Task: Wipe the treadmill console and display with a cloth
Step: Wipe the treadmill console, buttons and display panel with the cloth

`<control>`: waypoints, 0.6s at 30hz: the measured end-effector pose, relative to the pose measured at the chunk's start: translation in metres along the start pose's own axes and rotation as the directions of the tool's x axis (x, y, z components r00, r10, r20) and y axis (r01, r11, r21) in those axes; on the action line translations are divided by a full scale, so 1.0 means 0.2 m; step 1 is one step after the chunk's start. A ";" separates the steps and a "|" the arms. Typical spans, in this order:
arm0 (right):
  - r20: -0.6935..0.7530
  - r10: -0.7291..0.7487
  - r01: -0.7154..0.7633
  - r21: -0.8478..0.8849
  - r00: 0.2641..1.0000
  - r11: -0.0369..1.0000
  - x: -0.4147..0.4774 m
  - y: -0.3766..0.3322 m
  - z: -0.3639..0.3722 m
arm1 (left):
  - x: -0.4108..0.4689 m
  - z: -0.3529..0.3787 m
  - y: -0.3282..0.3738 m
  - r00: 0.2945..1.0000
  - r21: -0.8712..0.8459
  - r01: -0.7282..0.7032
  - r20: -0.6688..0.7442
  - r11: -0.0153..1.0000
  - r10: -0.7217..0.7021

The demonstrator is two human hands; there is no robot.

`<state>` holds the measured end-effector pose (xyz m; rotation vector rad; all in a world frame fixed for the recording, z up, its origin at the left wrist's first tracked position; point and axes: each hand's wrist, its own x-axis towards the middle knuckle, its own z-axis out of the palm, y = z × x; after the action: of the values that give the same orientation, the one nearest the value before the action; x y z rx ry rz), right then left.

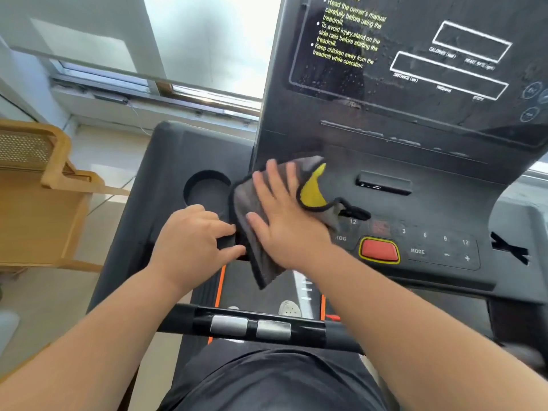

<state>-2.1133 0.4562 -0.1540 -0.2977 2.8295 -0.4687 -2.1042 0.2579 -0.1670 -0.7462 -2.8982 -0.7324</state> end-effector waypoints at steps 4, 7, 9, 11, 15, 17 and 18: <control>0.056 -0.181 0.184 -0.055 0.982 0.981 -0.21 0.03 0.07 | -0.01 0.00 -0.01 1.000 0.009 -0.011 -0.006 1.000 0.011; 0.036 -0.005 0.007 -0.077 0.999 0.997 -0.29 0.28 -0.02 | 0.00 0.00 0.00 1.000 0.006 -0.008 -0.012 1.000 0.008; -0.034 0.185 -0.187 -0.063 0.982 0.980 -0.26 0.39 -0.10 | 0.01 -0.01 0.02 1.000 0.009 -0.014 -0.014 1.000 0.014; -0.093 0.280 -0.286 -0.064 0.956 0.956 -0.20 0.32 -0.08 | 0.01 -0.01 0.02 1.000 0.029 -0.019 -0.013 0.999 0.019; -0.016 0.042 -0.042 0.014 0.999 0.999 -0.21 -0.03 0.09 | 0.00 0.00 0.01 1.000 0.045 -0.021 0.006 0.999 0.020; -0.001 0.014 -0.014 0.032 1.000 0.999 -0.27 0.07 0.07 | 0.00 0.00 0.01 1.000 0.053 -0.019 0.006 0.998 0.019; -0.010 0.072 -0.072 0.045 0.997 0.996 -0.30 0.17 0.04 | 0.00 0.00 0.02 1.000 0.055 -0.017 0.005 0.998 0.017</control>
<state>-2.0600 0.4989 -0.1601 -0.1842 2.8262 -0.5184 -2.1035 0.2607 -0.1649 -0.7666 -2.8997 -0.6466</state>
